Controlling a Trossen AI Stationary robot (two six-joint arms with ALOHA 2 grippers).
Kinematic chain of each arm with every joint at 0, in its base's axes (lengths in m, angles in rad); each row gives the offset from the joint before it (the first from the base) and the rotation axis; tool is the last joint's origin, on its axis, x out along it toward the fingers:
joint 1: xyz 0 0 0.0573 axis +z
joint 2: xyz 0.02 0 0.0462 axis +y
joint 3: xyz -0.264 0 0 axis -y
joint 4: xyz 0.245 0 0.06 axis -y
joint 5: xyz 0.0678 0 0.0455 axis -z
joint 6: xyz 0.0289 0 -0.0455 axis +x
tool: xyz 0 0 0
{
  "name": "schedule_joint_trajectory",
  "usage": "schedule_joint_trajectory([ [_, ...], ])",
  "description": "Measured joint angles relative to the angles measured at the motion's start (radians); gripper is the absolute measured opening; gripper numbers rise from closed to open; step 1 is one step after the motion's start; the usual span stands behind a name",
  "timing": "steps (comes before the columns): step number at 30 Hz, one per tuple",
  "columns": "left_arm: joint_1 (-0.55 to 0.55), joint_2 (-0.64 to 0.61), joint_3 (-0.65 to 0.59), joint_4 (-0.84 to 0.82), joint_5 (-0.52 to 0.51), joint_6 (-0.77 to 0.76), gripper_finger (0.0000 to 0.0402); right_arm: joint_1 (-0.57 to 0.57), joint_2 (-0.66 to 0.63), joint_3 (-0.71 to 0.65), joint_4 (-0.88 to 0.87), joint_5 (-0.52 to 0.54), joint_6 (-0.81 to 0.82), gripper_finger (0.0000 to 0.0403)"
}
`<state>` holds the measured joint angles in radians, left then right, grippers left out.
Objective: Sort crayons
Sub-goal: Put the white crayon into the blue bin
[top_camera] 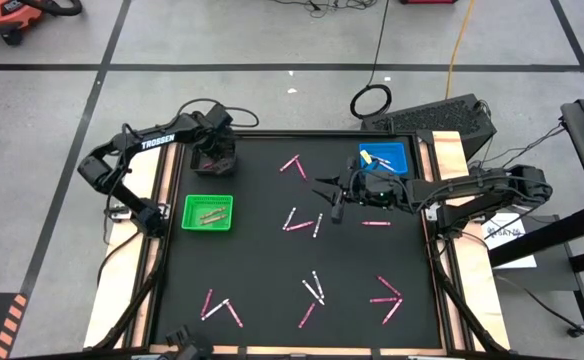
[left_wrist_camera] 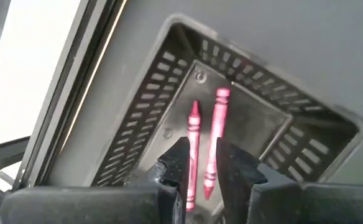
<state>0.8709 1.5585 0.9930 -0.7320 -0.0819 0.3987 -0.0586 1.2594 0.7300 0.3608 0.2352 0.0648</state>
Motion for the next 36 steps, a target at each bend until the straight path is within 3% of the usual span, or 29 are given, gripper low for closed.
schedule_joint_trajectory([
  [4, -0.023, 0.000, 0.032, -0.066, -0.003, -0.054, 0.0072, 0.000, 0.000, 0.000, -0.010, -0.039, -0.021, 0.0135],
  [12, -0.132, -0.002, 0.146, -0.209, -0.001, -0.141, 0.0073, -0.036, 0.020, 0.000, -0.168, -0.365, -0.244, 0.0134],
  [16, -0.213, -0.002, 0.199, -0.244, 0.035, -0.185, 0.0073, -0.067, 0.051, 0.000, -0.223, -0.477, -0.369, 0.0134],
  [29, -0.451, -0.002, 0.258, -0.341, 0.106, -0.249, 0.0073, -0.120, 0.237, 0.009, -0.227, -0.530, -0.659, 0.0134],
  [36, -0.518, -0.002, 0.259, -0.391, 0.107, -0.264, 0.0073, -0.119, 0.328, 0.171, -0.422, -0.528, -0.739, 0.0134],
])
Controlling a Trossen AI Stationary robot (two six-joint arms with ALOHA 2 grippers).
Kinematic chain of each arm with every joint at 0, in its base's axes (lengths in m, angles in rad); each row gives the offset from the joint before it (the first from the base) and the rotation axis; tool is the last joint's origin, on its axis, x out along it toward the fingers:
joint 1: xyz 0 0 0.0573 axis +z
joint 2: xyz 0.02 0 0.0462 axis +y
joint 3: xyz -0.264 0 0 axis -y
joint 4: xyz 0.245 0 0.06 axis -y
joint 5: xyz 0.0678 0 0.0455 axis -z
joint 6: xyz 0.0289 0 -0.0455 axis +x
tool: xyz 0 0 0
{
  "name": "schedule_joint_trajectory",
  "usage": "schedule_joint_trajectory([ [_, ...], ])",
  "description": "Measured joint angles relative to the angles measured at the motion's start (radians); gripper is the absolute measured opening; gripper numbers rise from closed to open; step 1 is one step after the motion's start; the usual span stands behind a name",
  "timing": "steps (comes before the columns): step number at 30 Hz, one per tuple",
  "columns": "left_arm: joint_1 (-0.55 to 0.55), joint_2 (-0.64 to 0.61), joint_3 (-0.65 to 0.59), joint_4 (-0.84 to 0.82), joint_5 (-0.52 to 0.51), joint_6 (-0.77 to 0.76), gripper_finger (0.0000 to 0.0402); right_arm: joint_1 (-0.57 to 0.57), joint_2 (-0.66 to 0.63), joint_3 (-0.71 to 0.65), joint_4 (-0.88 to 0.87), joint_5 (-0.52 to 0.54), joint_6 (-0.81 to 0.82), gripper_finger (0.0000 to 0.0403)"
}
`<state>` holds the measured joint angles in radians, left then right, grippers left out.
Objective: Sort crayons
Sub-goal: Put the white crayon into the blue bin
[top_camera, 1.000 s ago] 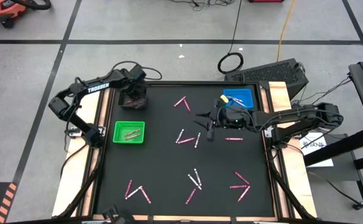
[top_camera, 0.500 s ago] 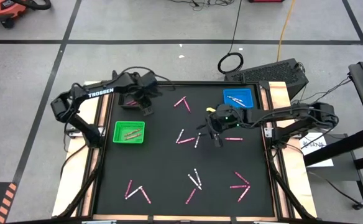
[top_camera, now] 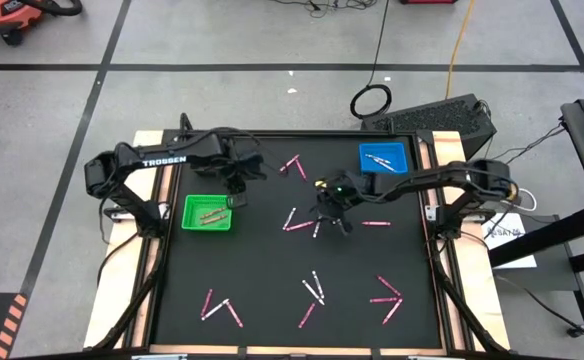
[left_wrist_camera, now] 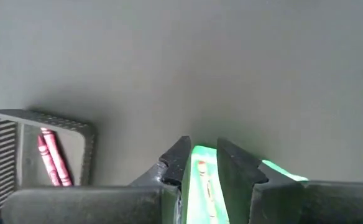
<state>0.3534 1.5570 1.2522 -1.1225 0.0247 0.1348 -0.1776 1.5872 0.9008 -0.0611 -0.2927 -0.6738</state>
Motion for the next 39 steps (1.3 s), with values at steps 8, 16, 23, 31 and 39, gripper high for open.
schedule_joint_trajectory([
  [8, -0.016, 0.000, 0.000, -0.019, 0.000, -0.025, 0.0073, 0.000, 0.119, 0.204, -0.317, 0.002, -0.054, 0.0134],
  [16, -0.016, 0.000, 0.000, -0.022, -0.001, -0.025, 0.0073, 0.004, 0.207, 0.230, -0.336, 0.002, -0.084, 0.0134],
  [23, -0.016, 0.000, 0.000, -0.021, -0.002, -0.021, 0.0073, 0.010, 0.247, 0.230, -0.354, 0.003, -0.102, 0.0134],
  [31, -0.016, 0.000, 0.000, -0.021, -0.002, -0.017, 0.0073, 0.010, 0.249, 0.230, -0.356, 0.003, -0.125, 0.0120],
  [39, -0.016, 0.000, 0.000, -0.020, -0.003, -0.017, 0.0073, 0.010, 0.296, 0.232, -0.362, -0.001, -0.117, 0.0114],
])
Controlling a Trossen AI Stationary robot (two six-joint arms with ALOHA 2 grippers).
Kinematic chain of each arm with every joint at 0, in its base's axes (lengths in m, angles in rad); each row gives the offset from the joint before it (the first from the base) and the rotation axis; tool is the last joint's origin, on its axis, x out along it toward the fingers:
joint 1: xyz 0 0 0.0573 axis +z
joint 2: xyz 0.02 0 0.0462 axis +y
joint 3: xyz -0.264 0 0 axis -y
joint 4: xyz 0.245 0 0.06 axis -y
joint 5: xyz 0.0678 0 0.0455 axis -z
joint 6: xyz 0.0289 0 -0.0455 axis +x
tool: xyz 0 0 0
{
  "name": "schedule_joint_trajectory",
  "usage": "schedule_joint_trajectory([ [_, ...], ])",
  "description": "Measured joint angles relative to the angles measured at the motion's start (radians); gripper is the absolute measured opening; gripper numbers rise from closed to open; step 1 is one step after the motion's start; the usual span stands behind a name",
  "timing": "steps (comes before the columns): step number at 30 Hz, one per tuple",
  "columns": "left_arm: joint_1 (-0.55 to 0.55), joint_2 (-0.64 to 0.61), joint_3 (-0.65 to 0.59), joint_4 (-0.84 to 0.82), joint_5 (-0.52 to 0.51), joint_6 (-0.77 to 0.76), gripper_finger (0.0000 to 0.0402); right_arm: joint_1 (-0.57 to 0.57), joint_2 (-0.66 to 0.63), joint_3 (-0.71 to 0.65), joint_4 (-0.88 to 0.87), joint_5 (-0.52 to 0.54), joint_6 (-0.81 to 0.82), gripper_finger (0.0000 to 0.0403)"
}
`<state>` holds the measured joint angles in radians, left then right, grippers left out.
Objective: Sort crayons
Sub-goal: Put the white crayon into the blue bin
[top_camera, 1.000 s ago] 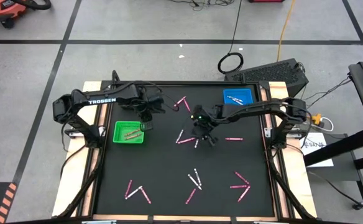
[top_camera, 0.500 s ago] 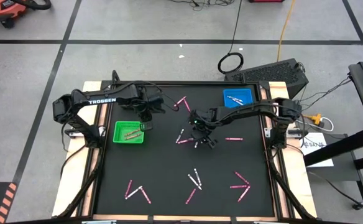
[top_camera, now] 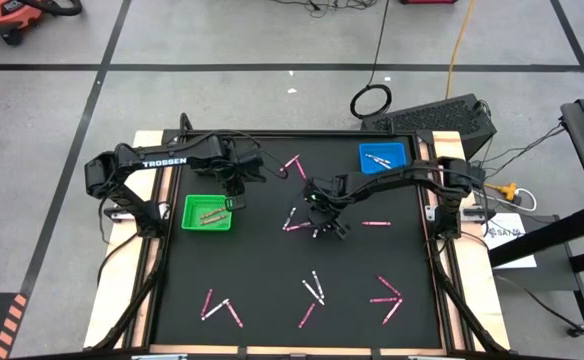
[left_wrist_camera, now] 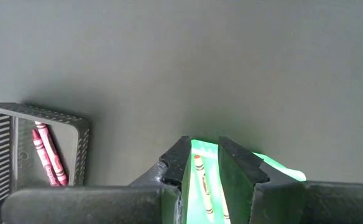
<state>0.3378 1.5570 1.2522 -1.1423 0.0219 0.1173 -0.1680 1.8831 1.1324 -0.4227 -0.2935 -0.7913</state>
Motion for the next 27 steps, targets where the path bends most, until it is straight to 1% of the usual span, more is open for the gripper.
schedule_joint_trajectory([
  [6, 0.000, 0.000, 0.000, 0.000, 0.000, 0.000, 0.0073, 0.001, 0.007, 0.002, -0.040, 0.004, -0.004, 0.0111],
  [9, 0.000, 0.000, 0.000, 0.000, 0.000, 0.001, 0.0073, 0.001, 0.006, 0.002, -0.060, 0.005, -0.008, 0.0094],
  [16, 0.000, 0.000, 0.000, 0.008, 0.000, 0.002, 0.0073, 0.002, 0.007, 0.001, -0.096, 0.004, -0.012, 0.0041],
  [21, 0.000, 0.000, 0.000, 0.008, 0.000, 0.002, 0.0073, 0.002, 0.010, 0.000, -0.150, 0.004, -0.014, 0.0010],
  [27, 0.000, 0.000, 0.000, 0.008, 0.000, 0.002, 0.0073, 0.006, 0.010, -0.001, -0.207, 0.007, 0.025, 0.0004],
])
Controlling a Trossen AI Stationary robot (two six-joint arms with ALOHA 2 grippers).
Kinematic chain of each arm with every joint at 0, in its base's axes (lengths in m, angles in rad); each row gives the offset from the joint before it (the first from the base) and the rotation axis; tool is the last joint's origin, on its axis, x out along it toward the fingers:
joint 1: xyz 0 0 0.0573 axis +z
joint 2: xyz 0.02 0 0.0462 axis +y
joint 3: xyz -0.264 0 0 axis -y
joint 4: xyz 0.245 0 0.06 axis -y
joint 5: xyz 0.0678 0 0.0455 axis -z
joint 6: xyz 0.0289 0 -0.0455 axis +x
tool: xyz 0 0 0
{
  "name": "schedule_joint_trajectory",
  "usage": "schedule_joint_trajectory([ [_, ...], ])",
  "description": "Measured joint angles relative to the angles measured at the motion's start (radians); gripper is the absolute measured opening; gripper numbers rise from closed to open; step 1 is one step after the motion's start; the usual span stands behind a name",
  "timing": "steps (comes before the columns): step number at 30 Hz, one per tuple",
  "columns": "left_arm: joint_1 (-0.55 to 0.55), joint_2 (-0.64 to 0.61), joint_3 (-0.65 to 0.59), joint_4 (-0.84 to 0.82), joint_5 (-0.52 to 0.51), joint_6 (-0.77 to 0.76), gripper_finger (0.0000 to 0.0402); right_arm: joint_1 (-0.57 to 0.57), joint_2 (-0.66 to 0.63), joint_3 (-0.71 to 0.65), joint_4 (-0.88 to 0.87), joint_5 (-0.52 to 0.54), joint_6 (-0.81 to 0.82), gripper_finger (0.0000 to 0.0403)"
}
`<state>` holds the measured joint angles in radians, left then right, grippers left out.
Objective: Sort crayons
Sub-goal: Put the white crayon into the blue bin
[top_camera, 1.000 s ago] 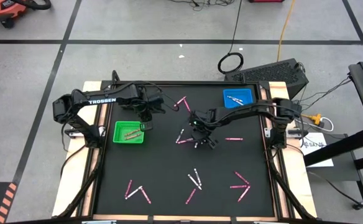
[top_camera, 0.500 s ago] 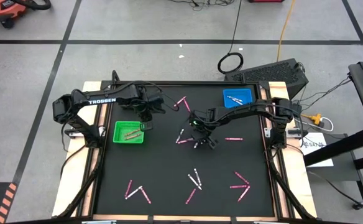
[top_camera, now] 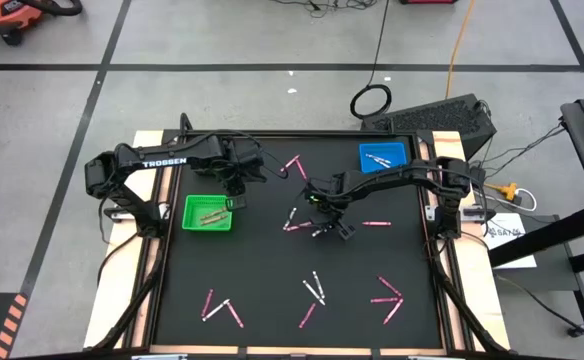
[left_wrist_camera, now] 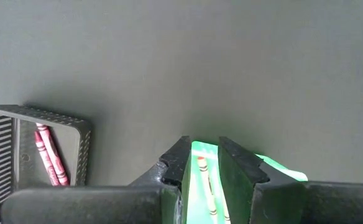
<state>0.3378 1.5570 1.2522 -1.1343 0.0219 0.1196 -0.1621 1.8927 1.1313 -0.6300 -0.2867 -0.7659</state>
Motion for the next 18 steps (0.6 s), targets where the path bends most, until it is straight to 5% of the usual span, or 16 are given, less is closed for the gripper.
schedule_joint_trajectory([
  [13, 0.000, 0.000, 0.000, 0.000, 0.000, 0.000, 0.0073, 0.001, -0.187, 0.020, -0.053, 0.005, 0.138, 0.0004],
  [18, 0.000, 0.000, 0.000, 0.000, 0.000, 0.000, 0.0073, -0.024, -0.290, 0.018, -0.095, 0.096, 0.164, 0.0004],
])
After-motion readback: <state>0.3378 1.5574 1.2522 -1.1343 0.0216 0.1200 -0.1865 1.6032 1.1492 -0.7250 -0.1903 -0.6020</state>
